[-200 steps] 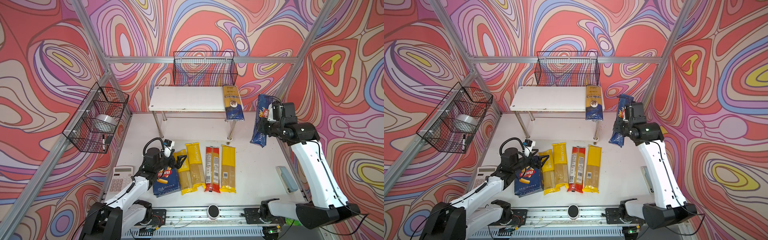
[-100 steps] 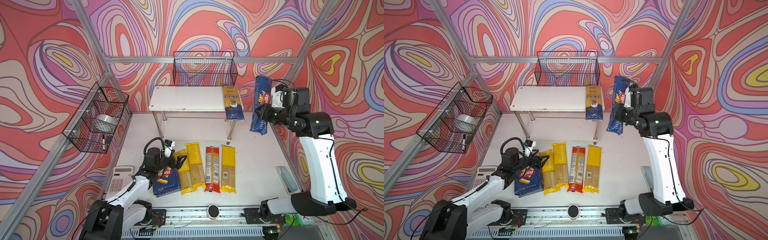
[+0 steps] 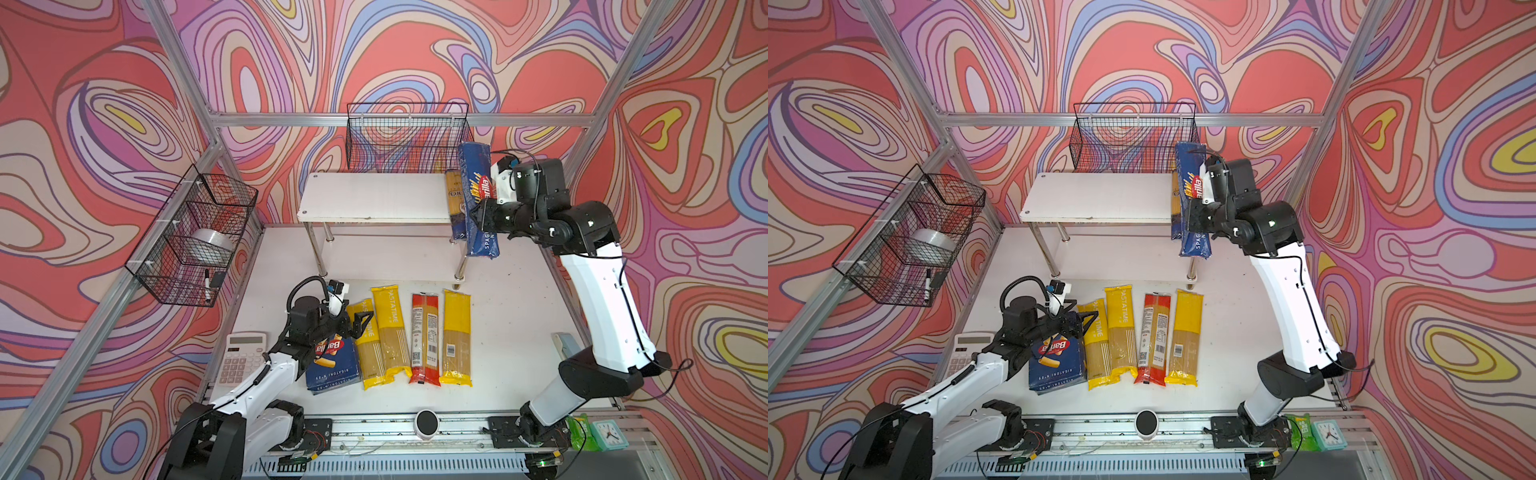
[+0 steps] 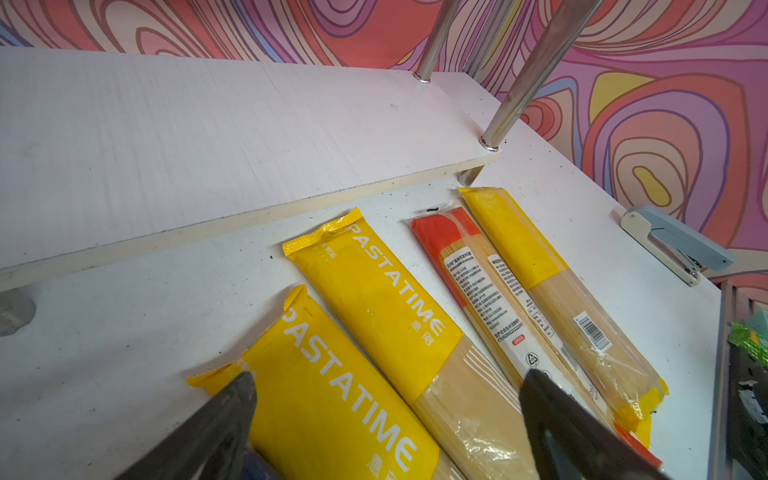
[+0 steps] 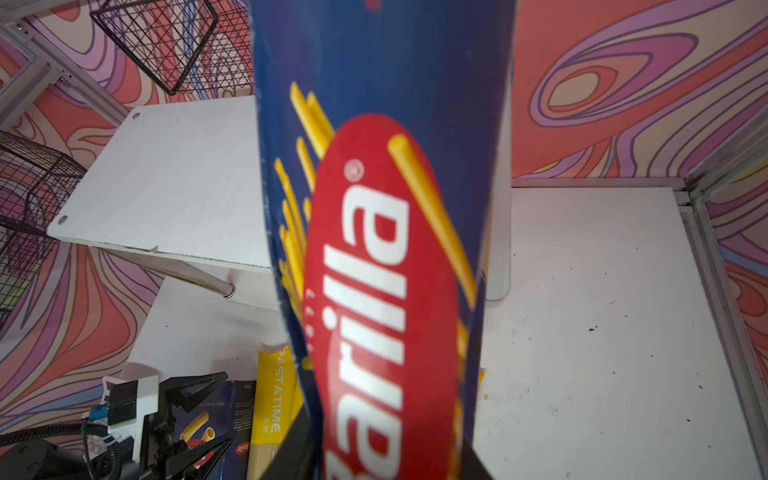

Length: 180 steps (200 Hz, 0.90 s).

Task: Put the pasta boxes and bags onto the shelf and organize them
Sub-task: 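Carry the blue Barilla box up toward the shelf top with the right gripper, then lower the Barilla box onto the shelf top beside the Ankara bag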

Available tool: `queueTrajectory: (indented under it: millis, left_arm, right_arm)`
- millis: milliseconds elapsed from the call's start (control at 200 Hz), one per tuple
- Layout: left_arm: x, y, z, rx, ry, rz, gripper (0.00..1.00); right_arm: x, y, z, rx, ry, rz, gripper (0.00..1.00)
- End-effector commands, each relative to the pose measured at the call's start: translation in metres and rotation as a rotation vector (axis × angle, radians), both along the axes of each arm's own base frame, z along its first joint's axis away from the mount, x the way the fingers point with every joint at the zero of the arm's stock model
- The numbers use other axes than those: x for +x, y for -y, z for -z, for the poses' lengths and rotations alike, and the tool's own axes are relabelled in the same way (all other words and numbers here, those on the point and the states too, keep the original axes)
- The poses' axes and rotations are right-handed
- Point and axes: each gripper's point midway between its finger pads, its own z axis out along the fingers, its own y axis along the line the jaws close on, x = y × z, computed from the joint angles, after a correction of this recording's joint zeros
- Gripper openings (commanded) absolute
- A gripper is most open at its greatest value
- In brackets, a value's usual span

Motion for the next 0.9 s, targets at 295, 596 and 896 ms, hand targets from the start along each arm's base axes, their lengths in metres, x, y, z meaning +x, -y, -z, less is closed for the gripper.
queueTrajectory:
  millis: [295, 596, 896]
  left_arm:
    - [0.001, -0.001, 0.0, 0.014, 0.024, -0.006, 1.0]
    - [0.003, 0.001, 0.004, 0.016, 0.0, 0.003, 1.0]
    - [0.002, 0.001, 0.004, 0.015, 0.002, 0.006, 1.0]
  right_arm:
    - [0.026, -0.036, -0.061, 0.101, 0.238, -0.014, 0.18]
    - [0.054, -0.061, -0.05, 0.125, 0.239, -0.042, 0.19]
    - [0.074, -0.067, -0.041, 0.113, 0.248, -0.018, 0.21]
